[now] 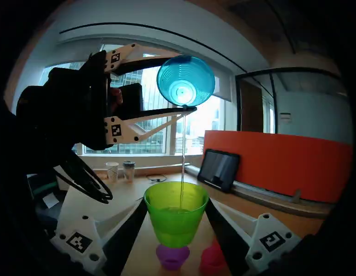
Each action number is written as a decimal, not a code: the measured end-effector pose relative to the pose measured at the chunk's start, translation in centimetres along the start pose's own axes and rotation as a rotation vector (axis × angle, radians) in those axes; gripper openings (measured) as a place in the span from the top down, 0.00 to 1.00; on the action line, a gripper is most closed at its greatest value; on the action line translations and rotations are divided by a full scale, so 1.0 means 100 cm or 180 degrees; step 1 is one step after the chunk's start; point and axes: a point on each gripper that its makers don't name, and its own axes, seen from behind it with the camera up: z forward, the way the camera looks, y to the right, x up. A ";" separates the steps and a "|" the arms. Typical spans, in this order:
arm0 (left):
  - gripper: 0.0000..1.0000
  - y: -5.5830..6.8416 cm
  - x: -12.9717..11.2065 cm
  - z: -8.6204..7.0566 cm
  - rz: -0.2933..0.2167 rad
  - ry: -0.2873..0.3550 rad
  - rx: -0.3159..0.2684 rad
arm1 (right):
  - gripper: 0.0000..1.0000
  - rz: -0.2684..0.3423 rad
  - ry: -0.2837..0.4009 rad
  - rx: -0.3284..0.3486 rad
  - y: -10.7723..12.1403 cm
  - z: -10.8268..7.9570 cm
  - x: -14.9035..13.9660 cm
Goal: Pour water
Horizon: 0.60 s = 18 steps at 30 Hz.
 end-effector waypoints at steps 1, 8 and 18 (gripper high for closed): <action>0.14 0.000 0.000 0.000 0.0012 0.0003 0.0004 | 0.09 -0.0002 0.0001 0.0000 0.000 0.000 0.000; 0.14 -0.004 0.000 -0.001 0.0033 0.0010 0.0036 | 0.09 -0.0003 0.0014 -0.0006 0.001 0.000 0.002; 0.14 -0.009 -0.003 0.000 -0.0326 0.0020 0.0023 | 0.09 -0.0007 0.0031 -0.0019 0.001 0.000 0.004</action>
